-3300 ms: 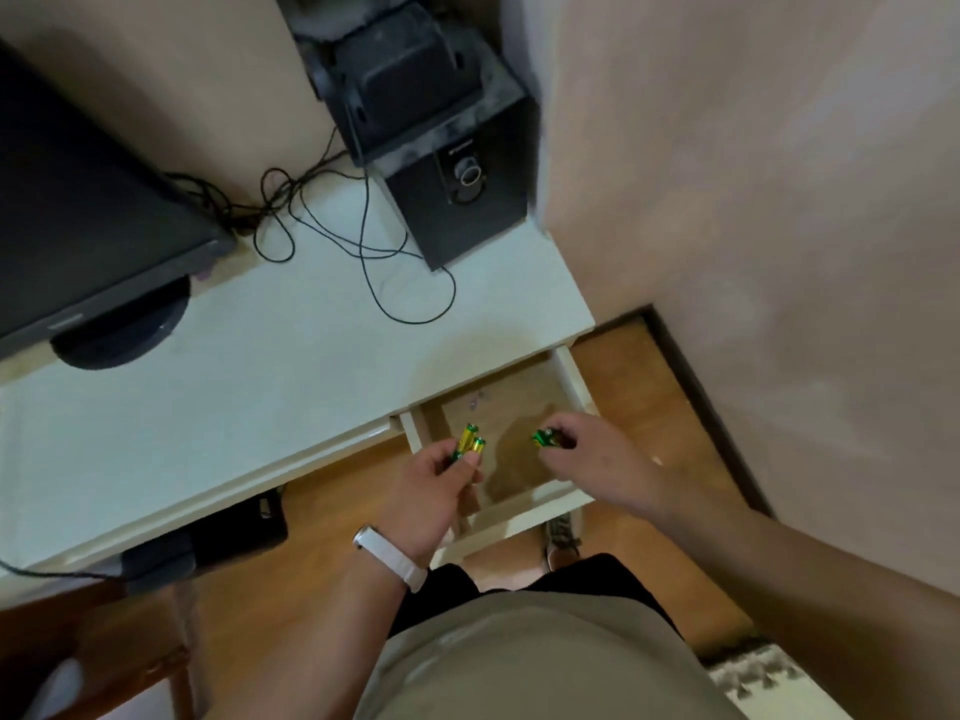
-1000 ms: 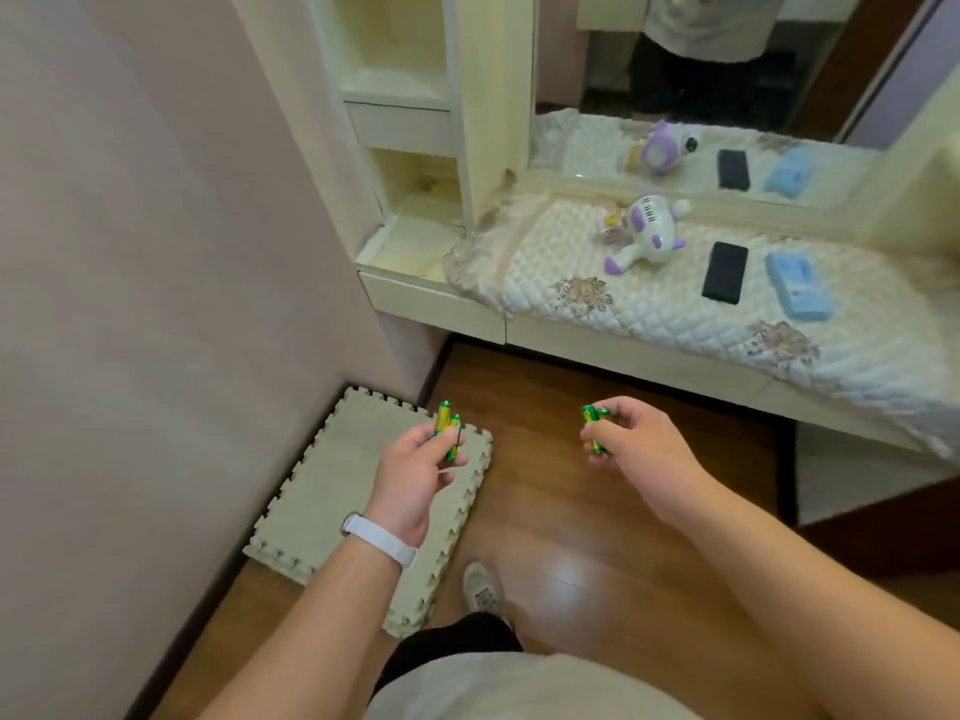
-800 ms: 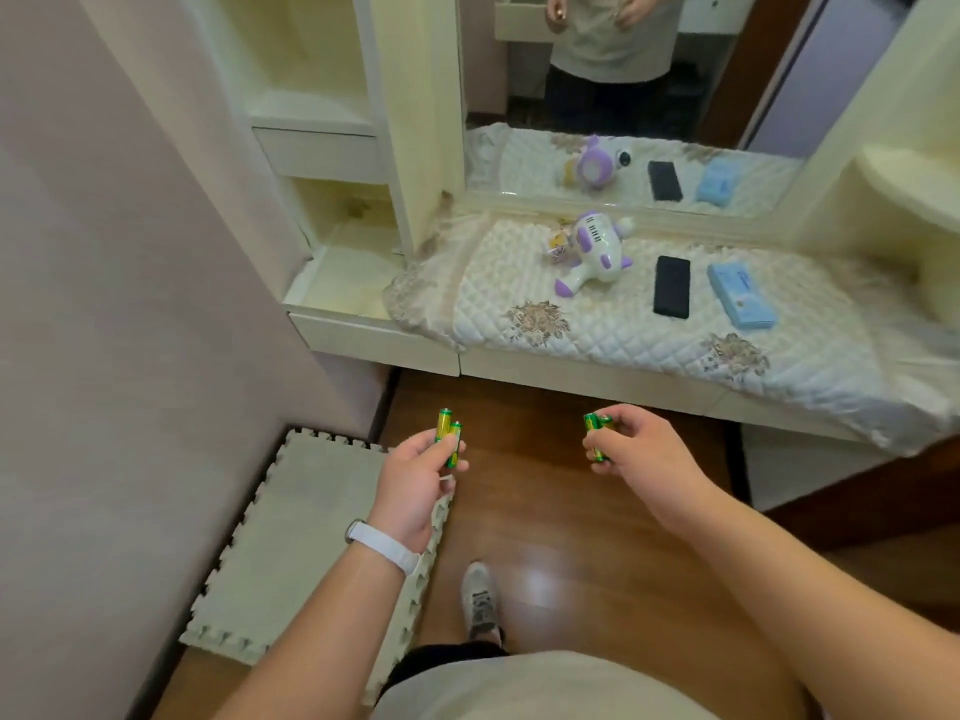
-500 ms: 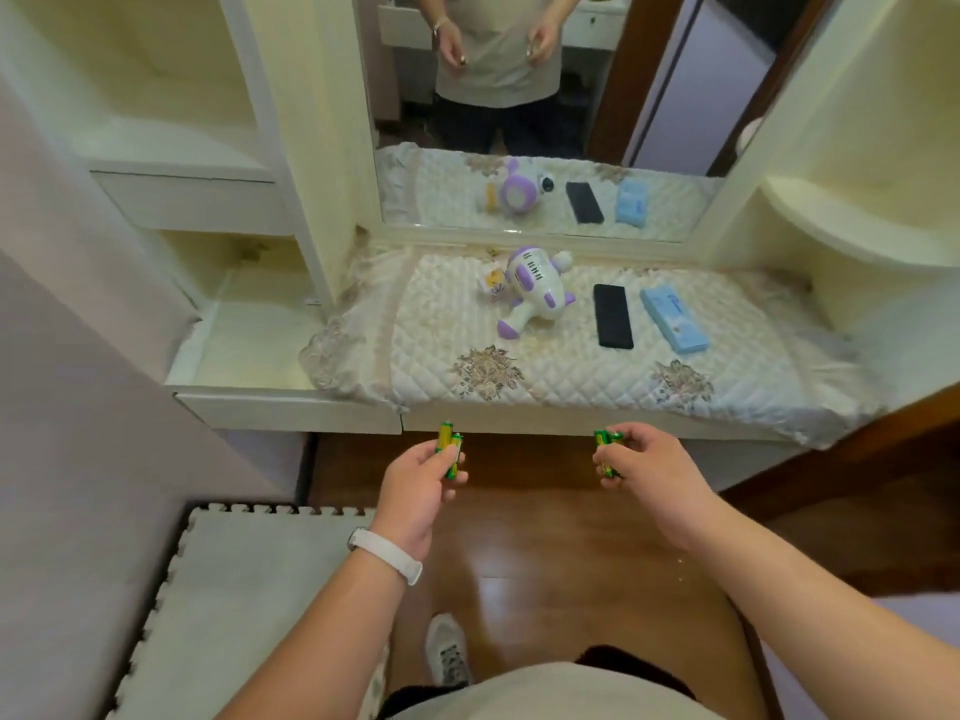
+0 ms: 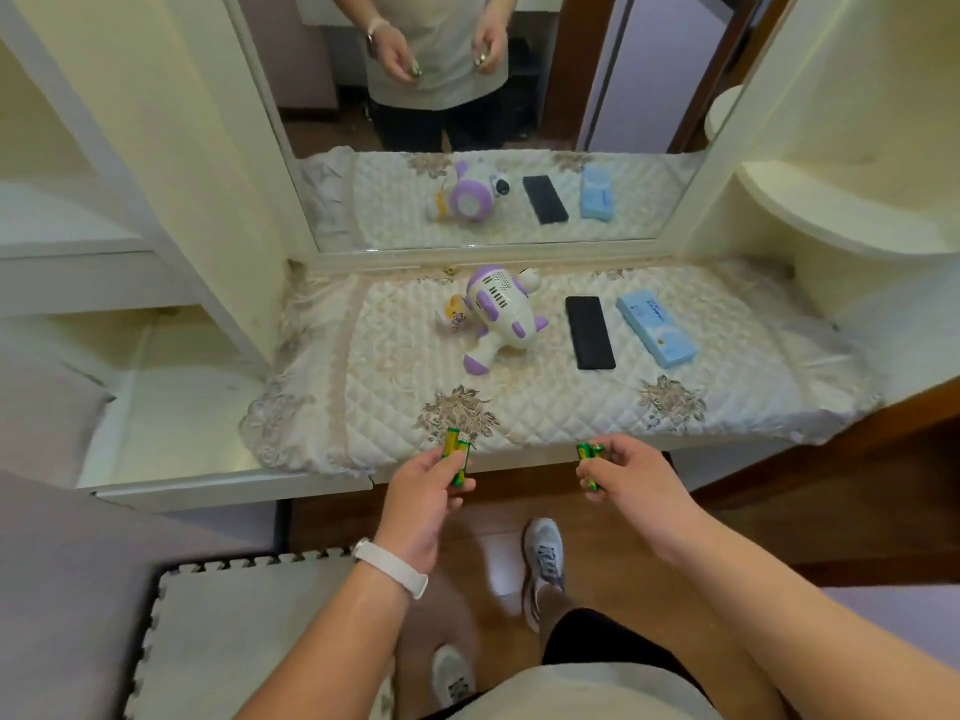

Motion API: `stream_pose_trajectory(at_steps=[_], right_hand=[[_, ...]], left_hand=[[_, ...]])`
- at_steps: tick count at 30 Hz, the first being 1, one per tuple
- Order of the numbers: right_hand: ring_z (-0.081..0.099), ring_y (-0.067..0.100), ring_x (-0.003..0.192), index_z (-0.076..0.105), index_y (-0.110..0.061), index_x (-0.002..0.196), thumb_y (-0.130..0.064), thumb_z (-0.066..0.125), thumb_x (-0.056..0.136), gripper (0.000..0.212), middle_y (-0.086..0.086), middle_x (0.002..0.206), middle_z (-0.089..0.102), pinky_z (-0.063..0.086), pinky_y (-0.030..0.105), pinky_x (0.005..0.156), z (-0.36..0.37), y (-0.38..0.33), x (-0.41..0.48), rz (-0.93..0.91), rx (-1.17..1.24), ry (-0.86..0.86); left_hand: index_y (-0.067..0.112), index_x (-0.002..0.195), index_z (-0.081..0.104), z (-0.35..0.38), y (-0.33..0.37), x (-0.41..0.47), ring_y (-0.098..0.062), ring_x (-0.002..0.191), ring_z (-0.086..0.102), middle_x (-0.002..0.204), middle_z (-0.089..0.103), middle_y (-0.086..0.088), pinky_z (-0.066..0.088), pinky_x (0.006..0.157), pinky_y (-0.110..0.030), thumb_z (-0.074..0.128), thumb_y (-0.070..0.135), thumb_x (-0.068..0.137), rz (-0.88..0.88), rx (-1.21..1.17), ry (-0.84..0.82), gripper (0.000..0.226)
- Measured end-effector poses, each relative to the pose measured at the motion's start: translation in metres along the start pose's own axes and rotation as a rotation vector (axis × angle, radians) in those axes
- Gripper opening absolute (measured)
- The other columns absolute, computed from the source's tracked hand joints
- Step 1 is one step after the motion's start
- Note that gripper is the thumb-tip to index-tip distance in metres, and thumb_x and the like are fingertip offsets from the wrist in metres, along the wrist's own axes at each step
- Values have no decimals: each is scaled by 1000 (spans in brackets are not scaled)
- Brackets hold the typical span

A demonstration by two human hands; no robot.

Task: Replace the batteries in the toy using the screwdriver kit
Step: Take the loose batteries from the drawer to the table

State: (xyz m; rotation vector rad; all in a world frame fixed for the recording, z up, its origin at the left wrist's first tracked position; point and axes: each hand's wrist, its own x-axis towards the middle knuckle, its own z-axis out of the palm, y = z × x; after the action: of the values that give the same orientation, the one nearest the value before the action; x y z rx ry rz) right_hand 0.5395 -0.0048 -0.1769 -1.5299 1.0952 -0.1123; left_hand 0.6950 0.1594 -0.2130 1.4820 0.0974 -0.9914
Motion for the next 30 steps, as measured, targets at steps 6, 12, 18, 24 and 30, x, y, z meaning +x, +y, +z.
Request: stream_pose_trajectory(at_steps=[6,12,18,24,30], right_hand=[[63,15,77,66,-16,93,-13,62,88,7,8,88,66,52,20,63,3,-17,64,-7,-53,-125],[62,16,73,65,-15,94,-10,63,85,11,11,89,67,55,22,61,-2,-39,133,-16,-54,-252],[63,20,75,62,-22,87,-14,62,82,9,9,86,67,57,39,73,21,-46,169,-35,-213,-460],[60,19,68,63,-20,84,-21,63,81,3,3,75,63,52,34,68,61,-55,184,-52,-356,-537],[66,23,71,62,-19,83,-27,65,80,9,3,72,65,54,36,68,97,-59,198,-1,-419,-495]], left_hand=[[12,112,68,14,22,32,-12,77,65,94,70,-3,47,64,-23,56,17,100,-40,18,133,17],[4,103,67,44,48,65,-15,71,60,84,64,-9,49,58,-22,55,9,100,-86,-7,253,14],[5,96,67,61,57,88,-13,62,62,75,64,-5,52,65,-27,57,8,99,-99,-86,367,11],[9,89,69,43,63,98,-16,70,63,77,67,-5,51,59,-24,59,8,98,-68,14,414,14],[13,83,70,11,64,130,-21,73,61,75,66,-6,50,69,-34,62,14,95,-113,209,377,14]])
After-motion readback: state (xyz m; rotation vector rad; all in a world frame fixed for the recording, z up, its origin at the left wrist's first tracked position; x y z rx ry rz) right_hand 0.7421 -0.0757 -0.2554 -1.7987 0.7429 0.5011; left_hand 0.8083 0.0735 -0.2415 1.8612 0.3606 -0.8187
